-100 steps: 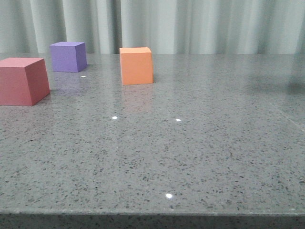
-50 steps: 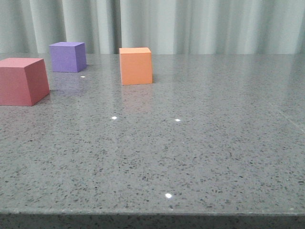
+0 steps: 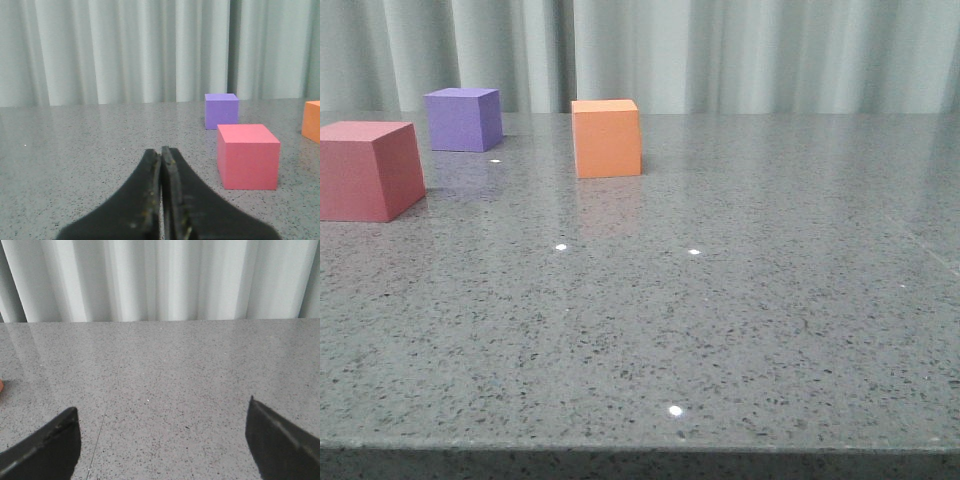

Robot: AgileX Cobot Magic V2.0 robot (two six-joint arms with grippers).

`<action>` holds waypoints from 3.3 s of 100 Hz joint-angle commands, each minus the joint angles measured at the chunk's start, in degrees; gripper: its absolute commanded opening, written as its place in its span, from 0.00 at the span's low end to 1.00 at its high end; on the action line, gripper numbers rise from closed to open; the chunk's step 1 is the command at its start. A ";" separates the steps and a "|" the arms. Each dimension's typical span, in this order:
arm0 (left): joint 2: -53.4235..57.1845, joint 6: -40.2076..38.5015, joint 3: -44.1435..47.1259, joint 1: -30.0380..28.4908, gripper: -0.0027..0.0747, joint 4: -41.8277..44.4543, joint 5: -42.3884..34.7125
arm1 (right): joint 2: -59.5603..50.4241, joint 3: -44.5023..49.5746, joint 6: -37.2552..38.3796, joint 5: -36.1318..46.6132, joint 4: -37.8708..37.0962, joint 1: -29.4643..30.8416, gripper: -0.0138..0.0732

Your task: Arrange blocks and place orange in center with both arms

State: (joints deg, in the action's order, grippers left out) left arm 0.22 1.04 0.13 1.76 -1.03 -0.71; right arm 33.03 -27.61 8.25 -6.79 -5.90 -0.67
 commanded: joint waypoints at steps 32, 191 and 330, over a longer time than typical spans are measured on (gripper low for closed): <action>2.04 -0.49 2.50 0.06 0.01 -0.45 -4.39 | -0.16 -1.36 -0.49 6.19 -0.12 0.35 0.41; -39.81 -0.49 -50.66 0.06 0.01 -8.45 35.30 | -0.16 -1.36 -0.49 6.14 -0.12 0.35 0.08; -50.92 -0.49 -52.03 0.06 0.79 -8.56 37.34 | -0.16 -1.36 -0.49 6.14 -0.12 0.35 0.08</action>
State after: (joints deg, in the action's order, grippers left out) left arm -51.02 1.04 -49.91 1.76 -8.88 39.95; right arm 33.03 -27.38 8.22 -5.06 -5.90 -0.67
